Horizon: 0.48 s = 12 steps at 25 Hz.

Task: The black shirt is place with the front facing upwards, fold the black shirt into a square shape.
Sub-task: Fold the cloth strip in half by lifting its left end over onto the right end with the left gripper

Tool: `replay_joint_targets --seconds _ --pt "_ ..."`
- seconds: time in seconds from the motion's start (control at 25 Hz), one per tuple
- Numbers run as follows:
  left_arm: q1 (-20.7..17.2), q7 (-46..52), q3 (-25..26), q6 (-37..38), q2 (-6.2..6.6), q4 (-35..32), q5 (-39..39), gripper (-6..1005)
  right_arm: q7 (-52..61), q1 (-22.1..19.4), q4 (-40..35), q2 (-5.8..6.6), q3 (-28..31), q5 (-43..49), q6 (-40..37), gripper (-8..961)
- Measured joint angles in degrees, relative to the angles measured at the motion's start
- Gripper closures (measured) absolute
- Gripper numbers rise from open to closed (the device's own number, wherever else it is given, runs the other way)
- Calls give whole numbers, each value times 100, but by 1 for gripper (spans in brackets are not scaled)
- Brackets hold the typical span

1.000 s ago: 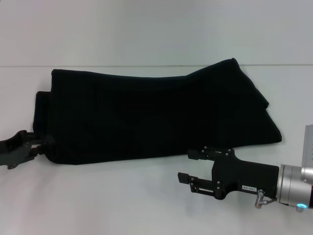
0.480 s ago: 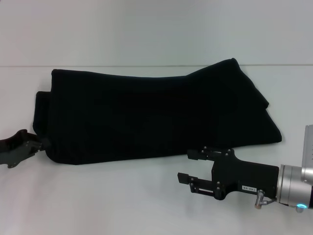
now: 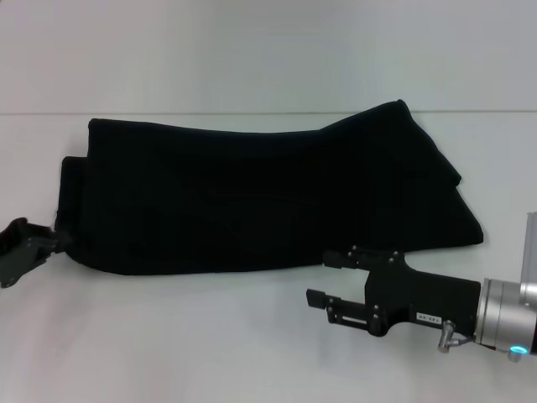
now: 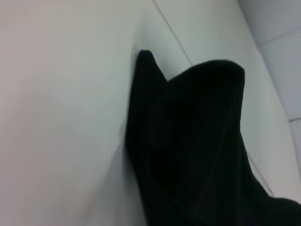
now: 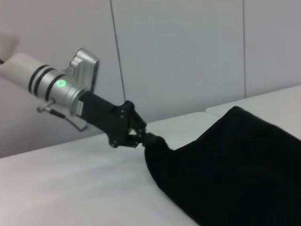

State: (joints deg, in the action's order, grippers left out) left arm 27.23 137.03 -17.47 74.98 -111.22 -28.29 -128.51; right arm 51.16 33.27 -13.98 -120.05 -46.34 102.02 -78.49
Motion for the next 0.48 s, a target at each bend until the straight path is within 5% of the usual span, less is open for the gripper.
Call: replay_joint_targets --seconds 0.48 --pt "-490 -43 896 159 59 -27 2 965 9 -105 -10 22 40 -368 -29 267"
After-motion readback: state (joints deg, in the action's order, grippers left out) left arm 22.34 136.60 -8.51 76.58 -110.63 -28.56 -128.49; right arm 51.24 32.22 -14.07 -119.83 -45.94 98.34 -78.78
